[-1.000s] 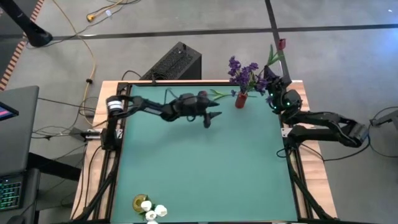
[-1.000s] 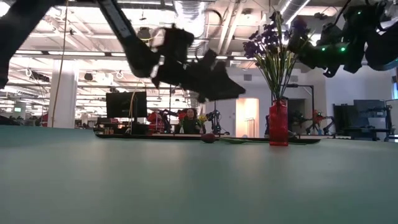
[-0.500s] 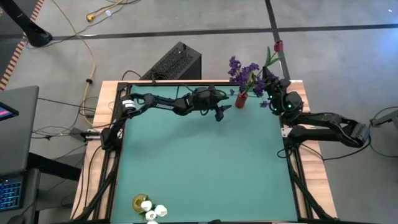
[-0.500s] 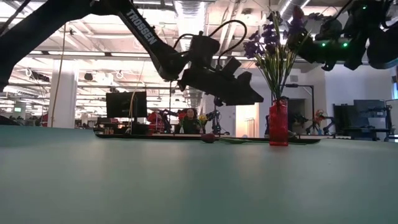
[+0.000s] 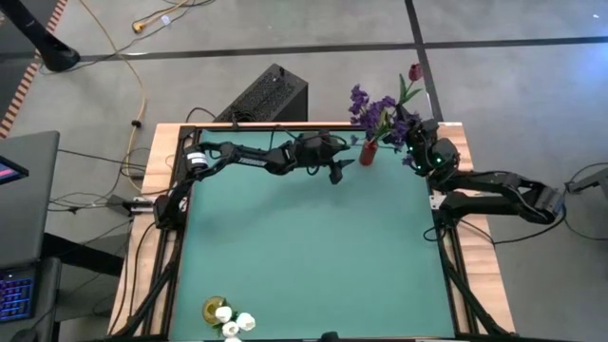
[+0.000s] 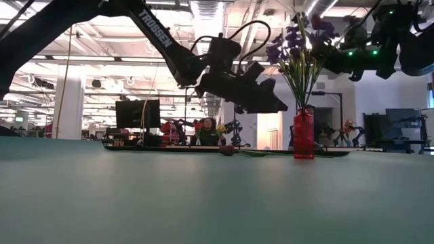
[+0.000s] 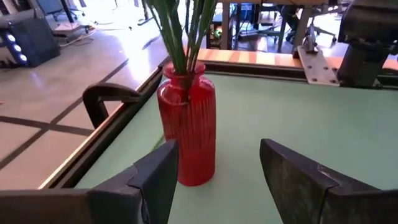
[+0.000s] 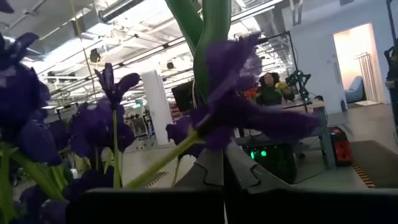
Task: Sort flowers into vase by color
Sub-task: Put the red flowers into the red vase
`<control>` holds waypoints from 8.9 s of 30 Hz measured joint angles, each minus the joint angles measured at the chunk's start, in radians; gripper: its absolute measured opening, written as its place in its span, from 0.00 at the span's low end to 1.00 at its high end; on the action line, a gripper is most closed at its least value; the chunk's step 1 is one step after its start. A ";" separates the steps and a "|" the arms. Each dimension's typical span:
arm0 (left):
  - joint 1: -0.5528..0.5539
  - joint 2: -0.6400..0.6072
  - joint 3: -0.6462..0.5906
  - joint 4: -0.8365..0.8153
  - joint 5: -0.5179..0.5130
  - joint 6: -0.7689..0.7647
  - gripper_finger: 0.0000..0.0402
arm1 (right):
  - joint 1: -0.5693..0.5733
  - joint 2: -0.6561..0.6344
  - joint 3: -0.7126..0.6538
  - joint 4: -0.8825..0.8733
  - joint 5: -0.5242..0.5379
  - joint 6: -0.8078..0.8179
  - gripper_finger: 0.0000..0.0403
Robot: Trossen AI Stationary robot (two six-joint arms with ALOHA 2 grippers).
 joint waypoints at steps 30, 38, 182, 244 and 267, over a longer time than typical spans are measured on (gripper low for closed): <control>0.005 0.000 -0.002 -0.013 0.003 0.000 0.53 | 0.000 -0.147 0.000 -0.109 -0.048 -0.045 0.03; 0.005 0.000 -0.002 -0.012 0.003 -0.001 0.53 | 0.034 -0.104 0.000 -0.065 -0.069 -0.041 0.03; 0.005 -0.001 -0.002 -0.081 0.040 0.008 0.53 | 0.038 -0.053 0.000 -0.462 -0.130 0.027 0.43; 0.054 -0.001 -0.002 -0.022 0.181 -0.072 0.53 | 0.038 -0.141 0.114 -0.748 -0.178 -0.024 0.61; 0.067 -0.001 -0.001 0.025 0.206 -0.106 0.53 | 0.038 -0.224 0.114 -0.748 -0.179 -0.044 0.61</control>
